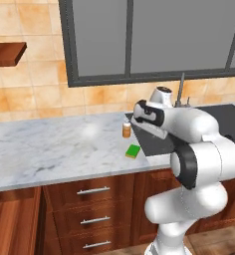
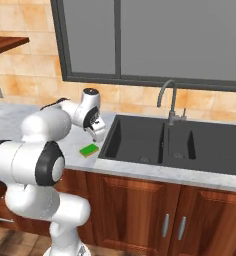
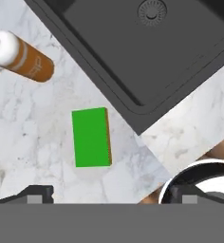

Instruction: Restock the sink supplies by placing the sponge and soap dispenser on the counter and next to the sink. Make sure the soap dispenser is upright.

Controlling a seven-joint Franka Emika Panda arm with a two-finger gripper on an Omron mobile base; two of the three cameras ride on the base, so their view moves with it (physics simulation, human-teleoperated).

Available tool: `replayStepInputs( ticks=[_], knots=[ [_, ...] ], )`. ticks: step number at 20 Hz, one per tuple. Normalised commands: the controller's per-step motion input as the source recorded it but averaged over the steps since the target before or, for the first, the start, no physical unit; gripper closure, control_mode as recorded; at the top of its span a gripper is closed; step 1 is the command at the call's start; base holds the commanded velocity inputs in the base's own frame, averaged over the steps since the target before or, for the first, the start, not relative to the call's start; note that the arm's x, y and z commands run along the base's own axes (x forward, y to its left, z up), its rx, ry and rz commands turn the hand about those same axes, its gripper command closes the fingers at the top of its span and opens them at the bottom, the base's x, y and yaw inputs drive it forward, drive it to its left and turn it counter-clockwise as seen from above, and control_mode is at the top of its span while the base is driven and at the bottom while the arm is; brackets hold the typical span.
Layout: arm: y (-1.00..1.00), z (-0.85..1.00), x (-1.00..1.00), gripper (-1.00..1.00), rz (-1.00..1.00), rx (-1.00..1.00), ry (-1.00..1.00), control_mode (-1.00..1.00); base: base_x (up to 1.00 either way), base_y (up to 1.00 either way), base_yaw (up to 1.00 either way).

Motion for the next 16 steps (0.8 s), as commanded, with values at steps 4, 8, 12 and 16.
replayStepInputs(
  ticks=[4,8,12,16],
  knots=[
    [0.0,0.2,-0.83,-1.0,-0.02,0.0,-0.19,-1.0,0.0,0.0,0.0],
    [-0.01,0.29,-0.49,-1.0,-0.05,0.0,-0.09,-1.0,0.0,0.0,0.0],
    [0.0,0.0,-0.08,-1.0,-0.02,0.0,-0.04,-1.0,0.0,0.0,0.0],
    [0.0,0.0,0.0,-1.0,0.0,0.0,-0.01,-1.0,0.0,0.0,0.0]
  ],
)
